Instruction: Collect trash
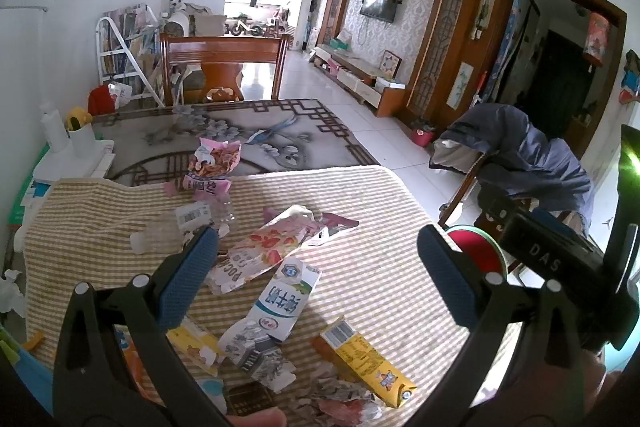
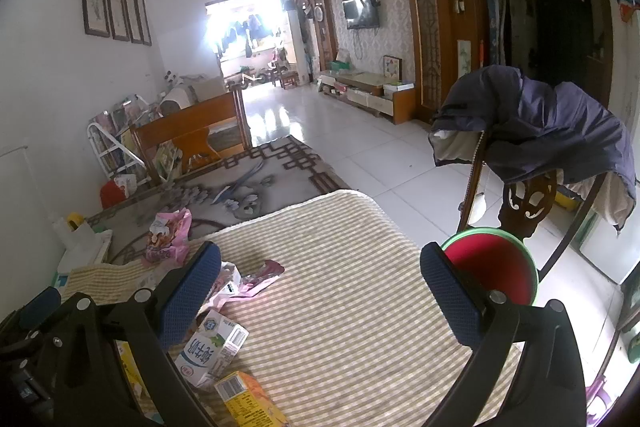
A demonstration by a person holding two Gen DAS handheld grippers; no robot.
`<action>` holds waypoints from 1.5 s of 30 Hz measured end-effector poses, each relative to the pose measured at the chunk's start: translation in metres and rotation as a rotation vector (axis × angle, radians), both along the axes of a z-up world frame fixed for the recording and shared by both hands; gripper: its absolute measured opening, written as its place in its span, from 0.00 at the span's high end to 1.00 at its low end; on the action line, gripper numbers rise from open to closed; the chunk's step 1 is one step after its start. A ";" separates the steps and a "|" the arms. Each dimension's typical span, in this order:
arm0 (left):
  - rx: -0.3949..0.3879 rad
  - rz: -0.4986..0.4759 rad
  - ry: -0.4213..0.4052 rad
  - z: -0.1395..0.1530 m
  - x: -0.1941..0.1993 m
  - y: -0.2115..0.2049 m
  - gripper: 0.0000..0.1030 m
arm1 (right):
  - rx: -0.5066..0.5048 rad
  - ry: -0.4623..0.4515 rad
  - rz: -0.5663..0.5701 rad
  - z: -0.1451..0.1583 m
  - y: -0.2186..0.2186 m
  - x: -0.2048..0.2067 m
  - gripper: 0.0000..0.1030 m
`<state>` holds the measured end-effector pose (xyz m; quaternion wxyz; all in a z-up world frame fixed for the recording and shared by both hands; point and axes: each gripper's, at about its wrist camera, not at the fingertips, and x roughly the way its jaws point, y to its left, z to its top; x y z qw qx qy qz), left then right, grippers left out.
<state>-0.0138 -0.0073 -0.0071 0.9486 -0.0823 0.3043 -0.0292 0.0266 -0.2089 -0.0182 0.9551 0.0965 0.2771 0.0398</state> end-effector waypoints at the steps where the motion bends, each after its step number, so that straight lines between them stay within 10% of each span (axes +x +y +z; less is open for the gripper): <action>1: 0.003 0.001 0.001 -0.001 0.000 0.000 0.05 | 0.000 0.001 0.001 0.000 0.000 0.000 0.07; 15: 0.125 0.017 0.031 -0.010 0.000 0.023 0.05 | 0.017 0.015 0.076 -0.003 0.006 0.000 0.07; 27: 0.235 0.160 0.373 -0.105 -0.039 0.144 0.20 | 0.014 0.285 0.400 -0.064 0.037 -0.003 0.07; 41: 0.174 0.180 0.526 -0.157 -0.008 0.170 0.21 | -0.047 0.440 0.561 -0.105 0.077 -0.011 0.07; 45: 0.189 0.210 0.549 -0.164 -0.005 0.176 0.43 | -0.062 0.488 0.568 -0.118 0.080 -0.009 0.15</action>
